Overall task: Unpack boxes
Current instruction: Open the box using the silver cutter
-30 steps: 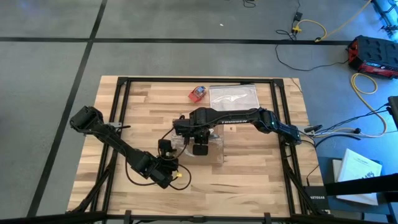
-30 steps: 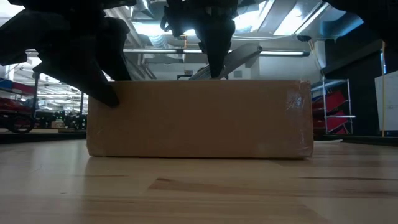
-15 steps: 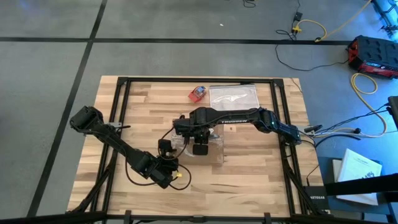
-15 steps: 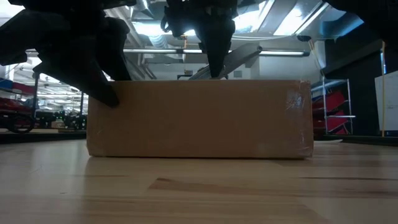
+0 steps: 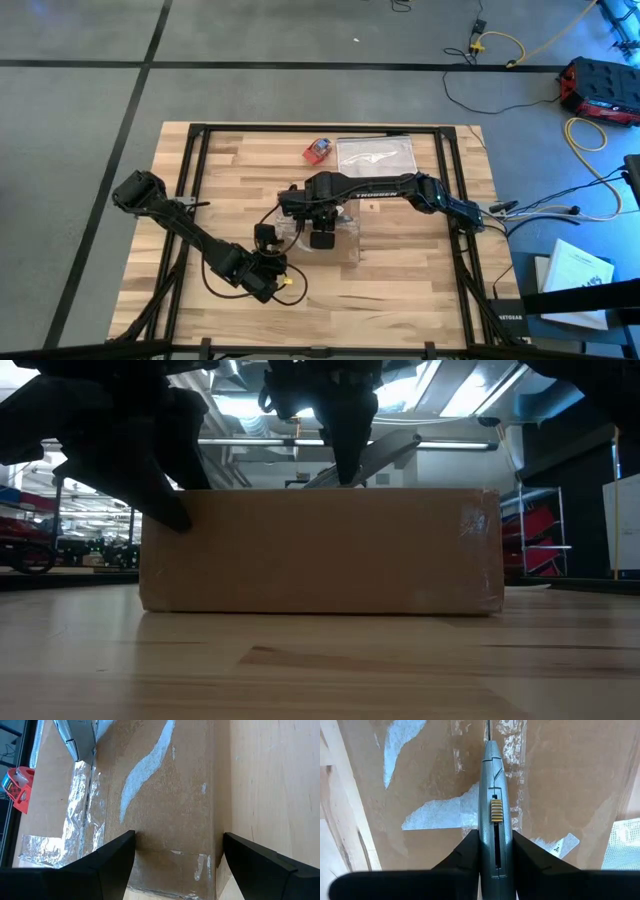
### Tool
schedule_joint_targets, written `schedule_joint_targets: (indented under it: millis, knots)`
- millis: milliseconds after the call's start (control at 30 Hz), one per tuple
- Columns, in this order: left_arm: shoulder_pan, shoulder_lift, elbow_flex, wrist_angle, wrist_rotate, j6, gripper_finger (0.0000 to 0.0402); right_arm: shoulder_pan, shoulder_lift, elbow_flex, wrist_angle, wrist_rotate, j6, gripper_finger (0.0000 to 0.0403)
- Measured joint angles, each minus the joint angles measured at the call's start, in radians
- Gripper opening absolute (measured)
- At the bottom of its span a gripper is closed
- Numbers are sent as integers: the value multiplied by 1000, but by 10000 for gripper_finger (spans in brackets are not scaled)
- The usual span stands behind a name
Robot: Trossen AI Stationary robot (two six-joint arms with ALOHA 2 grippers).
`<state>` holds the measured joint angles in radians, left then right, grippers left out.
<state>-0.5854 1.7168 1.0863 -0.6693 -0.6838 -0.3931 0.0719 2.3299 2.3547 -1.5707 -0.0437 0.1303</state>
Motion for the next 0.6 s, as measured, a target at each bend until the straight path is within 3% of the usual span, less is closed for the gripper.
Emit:
schedule_joint_targets:
  millis: [600]
  knots:
    - [0,0,0,0,0,3,279,1,0,0,0,1,-6,63]
